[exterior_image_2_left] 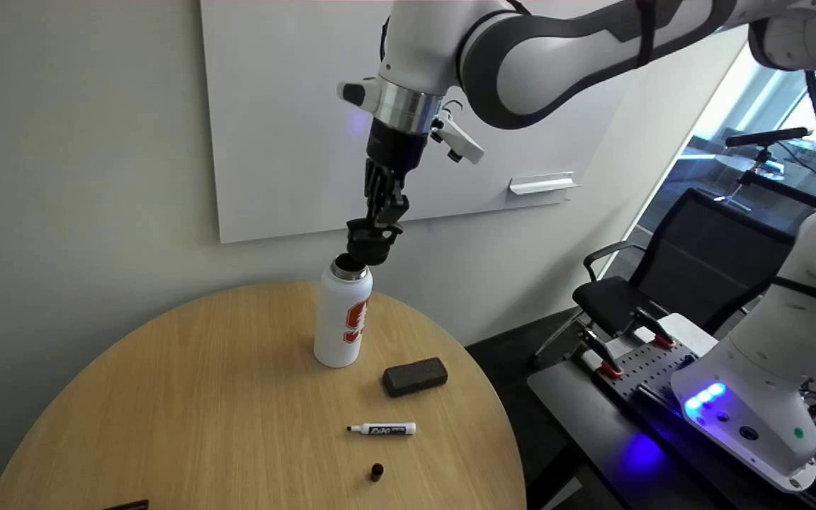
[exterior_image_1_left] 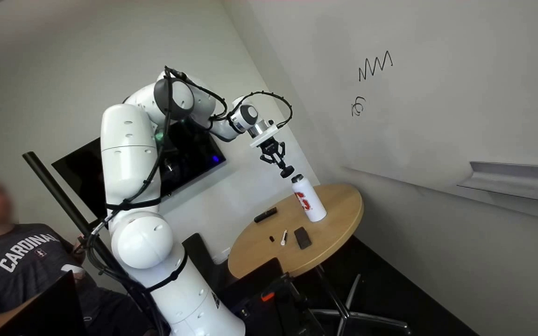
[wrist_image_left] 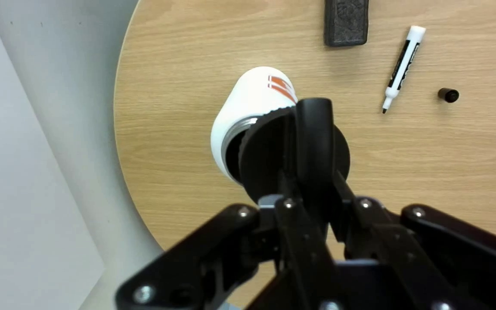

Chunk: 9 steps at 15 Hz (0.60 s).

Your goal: Pick up the black lid from the table and put it on the white bottle.

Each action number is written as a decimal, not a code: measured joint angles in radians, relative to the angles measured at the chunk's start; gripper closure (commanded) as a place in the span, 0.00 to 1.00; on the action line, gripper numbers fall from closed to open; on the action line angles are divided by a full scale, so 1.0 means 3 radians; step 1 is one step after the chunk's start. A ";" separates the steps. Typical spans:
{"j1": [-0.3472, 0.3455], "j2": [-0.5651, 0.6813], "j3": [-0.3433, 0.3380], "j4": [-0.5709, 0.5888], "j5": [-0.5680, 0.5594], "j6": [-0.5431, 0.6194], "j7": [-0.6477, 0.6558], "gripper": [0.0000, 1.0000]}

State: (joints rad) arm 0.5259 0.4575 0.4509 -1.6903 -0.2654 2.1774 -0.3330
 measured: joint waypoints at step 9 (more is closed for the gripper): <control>0.0118 0.0438 -0.0124 0.0592 -0.0014 -0.0276 -0.0015 0.95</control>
State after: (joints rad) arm 0.5613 0.5888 0.4137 -1.5127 -0.2697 2.0945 -0.3374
